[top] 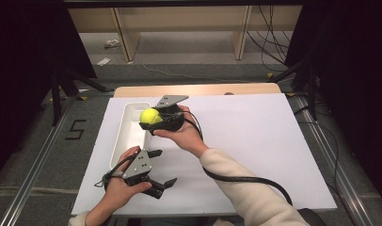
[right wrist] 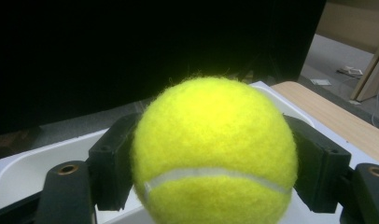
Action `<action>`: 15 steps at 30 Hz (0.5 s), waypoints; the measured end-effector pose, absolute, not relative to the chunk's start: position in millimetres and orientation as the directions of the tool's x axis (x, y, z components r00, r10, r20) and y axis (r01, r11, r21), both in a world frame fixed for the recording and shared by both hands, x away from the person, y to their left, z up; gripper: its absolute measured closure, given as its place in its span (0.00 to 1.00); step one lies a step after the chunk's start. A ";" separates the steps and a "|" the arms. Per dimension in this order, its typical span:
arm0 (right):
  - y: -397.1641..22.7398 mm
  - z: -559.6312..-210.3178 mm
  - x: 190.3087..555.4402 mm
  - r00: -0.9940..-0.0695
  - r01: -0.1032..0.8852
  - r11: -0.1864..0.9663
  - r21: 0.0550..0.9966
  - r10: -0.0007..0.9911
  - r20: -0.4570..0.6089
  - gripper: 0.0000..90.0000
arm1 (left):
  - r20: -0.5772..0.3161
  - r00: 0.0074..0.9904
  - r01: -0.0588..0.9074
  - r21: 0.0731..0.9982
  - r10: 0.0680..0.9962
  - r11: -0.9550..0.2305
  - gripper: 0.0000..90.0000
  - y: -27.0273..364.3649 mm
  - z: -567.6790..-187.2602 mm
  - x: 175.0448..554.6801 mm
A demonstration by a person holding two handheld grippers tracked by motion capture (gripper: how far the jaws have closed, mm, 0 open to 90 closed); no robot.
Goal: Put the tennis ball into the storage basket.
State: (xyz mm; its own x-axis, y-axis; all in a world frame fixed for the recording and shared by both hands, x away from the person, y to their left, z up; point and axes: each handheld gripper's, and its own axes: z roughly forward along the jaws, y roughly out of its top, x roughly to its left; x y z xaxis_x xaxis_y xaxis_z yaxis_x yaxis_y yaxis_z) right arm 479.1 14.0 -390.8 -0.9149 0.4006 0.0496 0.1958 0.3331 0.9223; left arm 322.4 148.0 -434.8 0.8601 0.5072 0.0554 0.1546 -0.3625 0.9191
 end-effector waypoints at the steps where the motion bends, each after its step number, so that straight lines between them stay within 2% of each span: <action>1: 14.2 -390.7 479.2 -0.915 0.196 0.333 0.922 0.400 0.050 0.30 | 0.055 0.860 0.155 0.919 0.507 -0.363 0.00 147.9 -434.8 322.4; 15: 19.2 -388.1 480.4 -0.918 0.192 0.339 0.921 0.393 0.046 0.30 | 0.056 0.860 0.154 0.919 0.507 -0.362 0.00 147.6 -434.9 322.2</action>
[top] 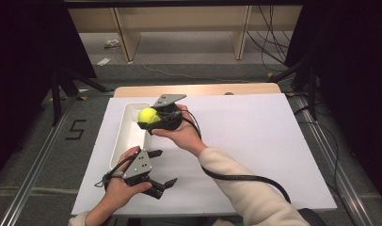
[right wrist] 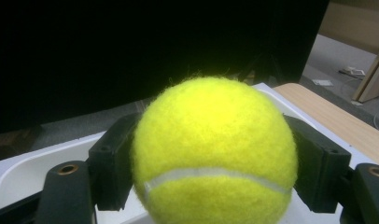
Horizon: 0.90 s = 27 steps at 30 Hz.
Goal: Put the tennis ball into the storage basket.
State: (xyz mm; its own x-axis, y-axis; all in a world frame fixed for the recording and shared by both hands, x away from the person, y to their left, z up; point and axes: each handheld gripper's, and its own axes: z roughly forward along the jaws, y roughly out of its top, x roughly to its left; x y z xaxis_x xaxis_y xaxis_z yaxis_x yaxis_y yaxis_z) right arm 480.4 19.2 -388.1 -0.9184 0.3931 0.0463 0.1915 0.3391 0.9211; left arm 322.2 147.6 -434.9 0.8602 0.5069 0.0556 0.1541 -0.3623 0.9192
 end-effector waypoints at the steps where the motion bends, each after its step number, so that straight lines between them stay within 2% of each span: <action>1: 19.3 -388.0 480.4 -0.919 0.194 0.341 0.920 0.392 0.048 0.30 | 0.056 0.860 0.154 0.919 0.507 -0.362 0.00 147.6 -434.9 322.2; 27: 28.7 -388.5 481.2 -0.925 0.196 0.345 0.918 0.376 0.057 0.30 | 0.058 0.861 0.151 0.919 0.506 -0.363 0.00 147.6 -434.6 321.9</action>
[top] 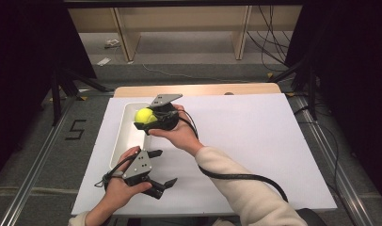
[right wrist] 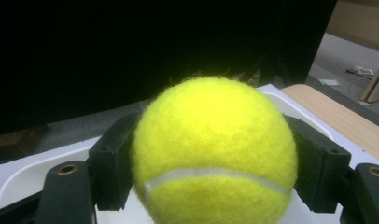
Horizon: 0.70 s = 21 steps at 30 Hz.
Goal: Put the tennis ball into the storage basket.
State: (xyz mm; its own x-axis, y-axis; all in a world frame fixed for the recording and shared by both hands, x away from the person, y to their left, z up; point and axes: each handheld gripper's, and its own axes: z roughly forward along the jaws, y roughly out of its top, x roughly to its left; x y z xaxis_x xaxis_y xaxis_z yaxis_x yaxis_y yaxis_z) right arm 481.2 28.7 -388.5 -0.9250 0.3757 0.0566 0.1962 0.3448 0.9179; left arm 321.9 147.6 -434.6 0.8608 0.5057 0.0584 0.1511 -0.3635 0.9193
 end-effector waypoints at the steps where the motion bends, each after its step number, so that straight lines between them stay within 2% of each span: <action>1: 29.0 -388.8 481.0 -0.925 0.197 0.345 0.918 0.375 0.057 0.30 | 0.058 0.861 0.151 0.919 0.505 -0.364 0.00 147.6 -434.5 321.9; 21: 37.6 -390.8 482.4 -0.929 0.200 0.350 0.915 0.365 0.064 0.30 | 0.059 0.862 0.150 0.919 0.504 -0.364 0.00 147.7 -434.5 321.6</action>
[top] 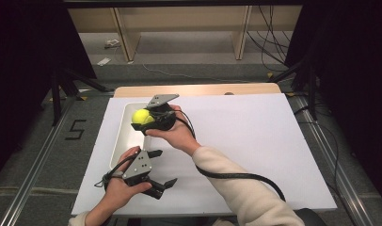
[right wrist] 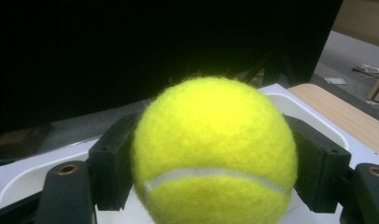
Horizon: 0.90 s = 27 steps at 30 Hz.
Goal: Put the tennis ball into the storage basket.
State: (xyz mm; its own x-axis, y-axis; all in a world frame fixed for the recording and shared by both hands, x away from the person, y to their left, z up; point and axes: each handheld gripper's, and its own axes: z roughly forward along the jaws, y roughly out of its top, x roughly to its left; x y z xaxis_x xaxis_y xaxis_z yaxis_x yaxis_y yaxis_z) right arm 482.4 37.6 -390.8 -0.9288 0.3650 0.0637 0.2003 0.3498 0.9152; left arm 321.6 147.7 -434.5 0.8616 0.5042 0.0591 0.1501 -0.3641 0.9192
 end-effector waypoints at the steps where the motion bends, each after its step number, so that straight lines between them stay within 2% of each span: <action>1: 38.0 -390.9 482.6 -0.929 0.199 0.350 0.915 0.364 0.063 0.30 | 0.059 0.862 0.150 0.919 0.504 -0.364 0.00 147.6 -434.5 321.6; 27: 47.2 -393.4 485.5 -0.933 0.205 0.357 0.911 0.353 0.072 0.30 | 0.059 0.862 0.149 0.919 0.503 -0.364 0.00 147.8 -434.3 321.3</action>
State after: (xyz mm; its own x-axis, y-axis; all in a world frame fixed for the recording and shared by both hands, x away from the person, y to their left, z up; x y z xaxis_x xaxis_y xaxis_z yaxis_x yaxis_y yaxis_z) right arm 485.5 47.2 -393.4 -0.9329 0.3530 0.0716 0.2049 0.3566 0.9115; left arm 321.3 147.8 -434.3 0.8625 0.5026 0.0595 0.1487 -0.3641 0.9194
